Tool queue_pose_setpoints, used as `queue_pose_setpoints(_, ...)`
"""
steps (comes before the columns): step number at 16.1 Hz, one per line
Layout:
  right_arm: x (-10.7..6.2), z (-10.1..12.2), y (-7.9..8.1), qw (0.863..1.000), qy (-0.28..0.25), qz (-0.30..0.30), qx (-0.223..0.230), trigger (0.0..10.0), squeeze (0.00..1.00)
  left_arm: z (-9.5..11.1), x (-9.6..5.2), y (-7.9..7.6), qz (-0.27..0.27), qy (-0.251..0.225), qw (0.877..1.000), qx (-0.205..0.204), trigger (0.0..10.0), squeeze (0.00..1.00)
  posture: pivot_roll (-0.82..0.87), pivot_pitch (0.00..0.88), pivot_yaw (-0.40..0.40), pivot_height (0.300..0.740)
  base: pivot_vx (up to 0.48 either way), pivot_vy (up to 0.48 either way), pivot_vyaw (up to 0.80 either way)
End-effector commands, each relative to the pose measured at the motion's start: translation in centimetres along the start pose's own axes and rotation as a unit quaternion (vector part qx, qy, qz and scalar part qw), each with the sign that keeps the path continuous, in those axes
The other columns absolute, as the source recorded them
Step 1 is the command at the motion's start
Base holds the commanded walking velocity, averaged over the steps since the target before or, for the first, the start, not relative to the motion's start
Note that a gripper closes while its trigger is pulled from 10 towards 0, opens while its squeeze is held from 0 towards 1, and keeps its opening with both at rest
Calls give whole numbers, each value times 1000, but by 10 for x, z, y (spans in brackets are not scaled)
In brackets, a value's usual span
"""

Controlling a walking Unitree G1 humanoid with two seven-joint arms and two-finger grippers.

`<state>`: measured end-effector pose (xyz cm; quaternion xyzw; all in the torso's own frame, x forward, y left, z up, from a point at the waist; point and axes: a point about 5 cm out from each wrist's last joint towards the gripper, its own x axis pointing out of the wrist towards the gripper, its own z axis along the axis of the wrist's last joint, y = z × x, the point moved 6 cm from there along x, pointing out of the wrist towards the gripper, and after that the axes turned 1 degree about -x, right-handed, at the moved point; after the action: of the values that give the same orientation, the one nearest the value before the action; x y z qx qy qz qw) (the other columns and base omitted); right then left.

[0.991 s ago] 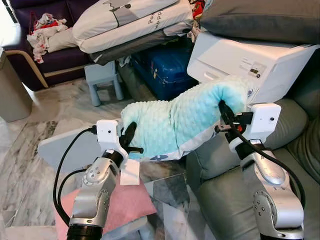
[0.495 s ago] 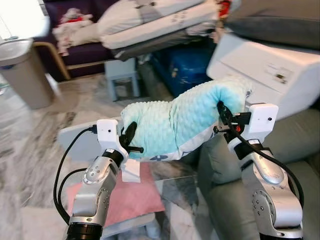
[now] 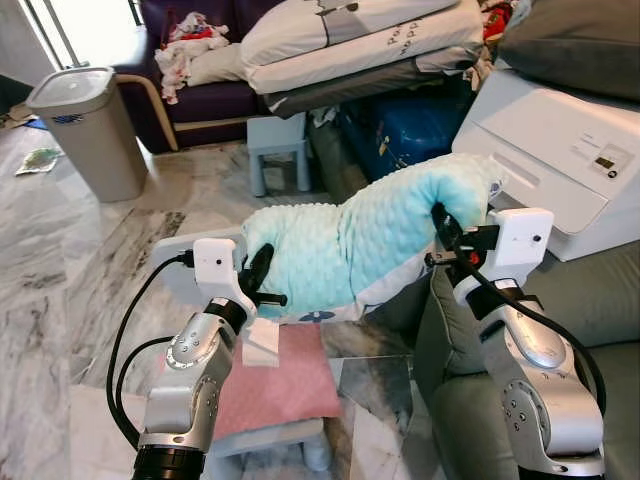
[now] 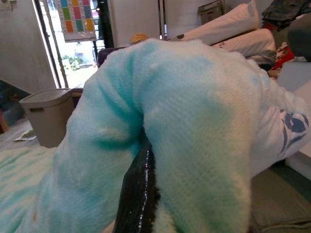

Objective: Move the pillow to the sofa

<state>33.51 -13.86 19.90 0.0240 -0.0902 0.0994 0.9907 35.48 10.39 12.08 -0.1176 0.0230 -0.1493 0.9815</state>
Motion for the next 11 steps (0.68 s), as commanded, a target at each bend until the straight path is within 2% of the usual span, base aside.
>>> queue_pose_setpoints(1, 2, 6, 4, 1000, -12, 9, 3, 10000, 0, 3, 1, -2, -6, -4, 1000, -2, 10000, 0, -196, 18, 60, 740, 0, 0, 0)
queue_pose_setpoints(11, 1, 5, 3, 1000, -10, 5, 4, 10000, 0, 1, 0, -3, -7, 0, 1000, -2, 10000, 0, -199, 25, 63, 740, 0, 0, 0)
